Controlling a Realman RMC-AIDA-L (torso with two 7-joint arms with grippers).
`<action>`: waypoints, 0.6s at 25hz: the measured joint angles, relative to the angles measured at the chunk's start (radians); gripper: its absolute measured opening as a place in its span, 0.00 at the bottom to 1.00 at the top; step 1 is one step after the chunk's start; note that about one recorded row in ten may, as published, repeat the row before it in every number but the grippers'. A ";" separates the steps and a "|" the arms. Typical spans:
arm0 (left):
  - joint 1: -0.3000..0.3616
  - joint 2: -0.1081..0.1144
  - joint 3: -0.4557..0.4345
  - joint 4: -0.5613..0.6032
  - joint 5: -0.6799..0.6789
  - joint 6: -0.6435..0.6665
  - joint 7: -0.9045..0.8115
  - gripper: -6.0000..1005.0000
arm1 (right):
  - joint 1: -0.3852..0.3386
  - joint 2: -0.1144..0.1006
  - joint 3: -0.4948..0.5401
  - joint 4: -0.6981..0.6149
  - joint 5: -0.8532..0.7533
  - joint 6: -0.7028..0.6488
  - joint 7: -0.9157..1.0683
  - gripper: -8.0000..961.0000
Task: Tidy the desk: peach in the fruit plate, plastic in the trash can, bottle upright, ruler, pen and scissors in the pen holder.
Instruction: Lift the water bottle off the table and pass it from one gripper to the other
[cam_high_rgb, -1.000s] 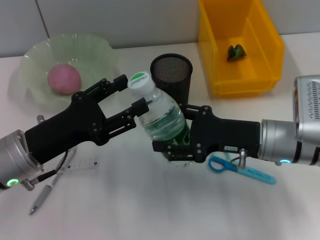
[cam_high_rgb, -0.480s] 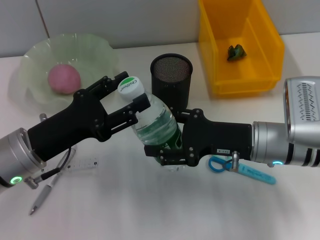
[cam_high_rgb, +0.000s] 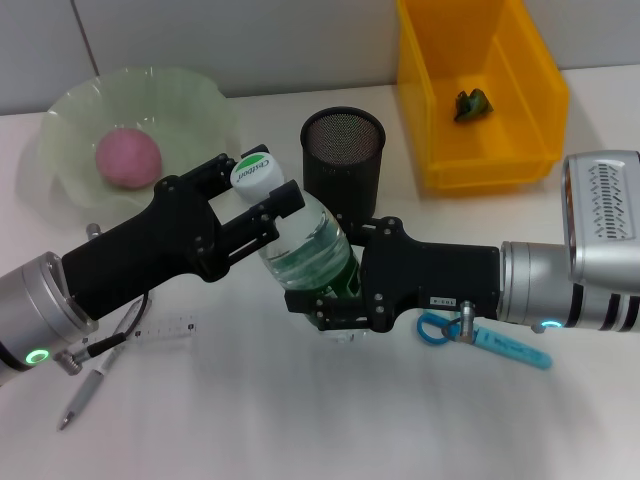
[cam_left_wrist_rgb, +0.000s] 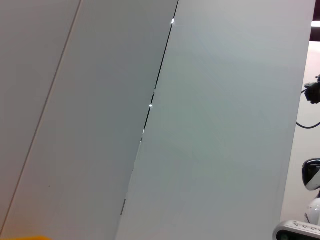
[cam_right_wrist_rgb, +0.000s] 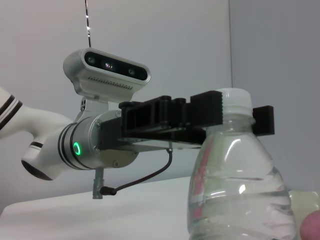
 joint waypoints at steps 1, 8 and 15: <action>0.000 0.000 0.000 0.000 0.000 0.001 0.000 0.66 | 0.000 0.000 0.000 0.000 0.000 0.000 0.000 0.86; 0.003 0.000 -0.006 -0.001 0.001 0.007 -0.002 0.49 | 0.000 0.000 0.000 0.000 0.000 -0.004 0.000 0.87; -0.001 0.000 -0.009 -0.009 0.002 0.012 -0.005 0.45 | -0.002 0.000 -0.011 0.001 -0.002 -0.010 -0.016 0.87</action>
